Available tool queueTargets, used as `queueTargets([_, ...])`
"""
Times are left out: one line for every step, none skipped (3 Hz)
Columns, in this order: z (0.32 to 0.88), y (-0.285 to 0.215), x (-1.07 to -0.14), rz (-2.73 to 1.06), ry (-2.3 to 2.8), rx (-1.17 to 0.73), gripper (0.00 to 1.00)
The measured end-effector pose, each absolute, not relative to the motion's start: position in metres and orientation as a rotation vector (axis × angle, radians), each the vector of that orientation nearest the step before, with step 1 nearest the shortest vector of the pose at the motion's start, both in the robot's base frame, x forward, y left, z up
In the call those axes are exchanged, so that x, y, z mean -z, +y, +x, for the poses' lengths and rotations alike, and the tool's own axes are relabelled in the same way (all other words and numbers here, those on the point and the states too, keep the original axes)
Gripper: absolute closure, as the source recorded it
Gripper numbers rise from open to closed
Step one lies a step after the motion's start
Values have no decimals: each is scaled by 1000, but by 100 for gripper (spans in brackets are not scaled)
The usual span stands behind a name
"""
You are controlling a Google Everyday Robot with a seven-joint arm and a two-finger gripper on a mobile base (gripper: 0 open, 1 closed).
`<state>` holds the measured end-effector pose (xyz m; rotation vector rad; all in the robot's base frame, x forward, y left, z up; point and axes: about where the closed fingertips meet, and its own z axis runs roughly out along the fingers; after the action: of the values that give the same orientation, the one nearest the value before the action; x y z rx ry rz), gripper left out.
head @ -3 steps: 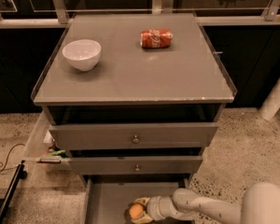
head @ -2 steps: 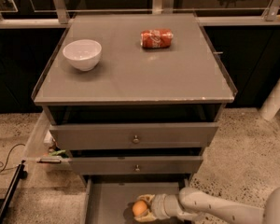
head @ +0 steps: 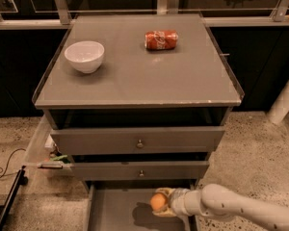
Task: Pick orange from bottom drawer and place on counter
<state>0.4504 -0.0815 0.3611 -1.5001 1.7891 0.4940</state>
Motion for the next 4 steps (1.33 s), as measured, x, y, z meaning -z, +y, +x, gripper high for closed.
queueTargets([472,-120,-428,-1514,1787,-364,100])
queueTargets([488,-143,-506,-1531,1751,-306,100])
queueTargets([488,-143,-507,-1531,1751,-305,100])
queueTargets([481,-145,-536,-1560,1711,-255,100])
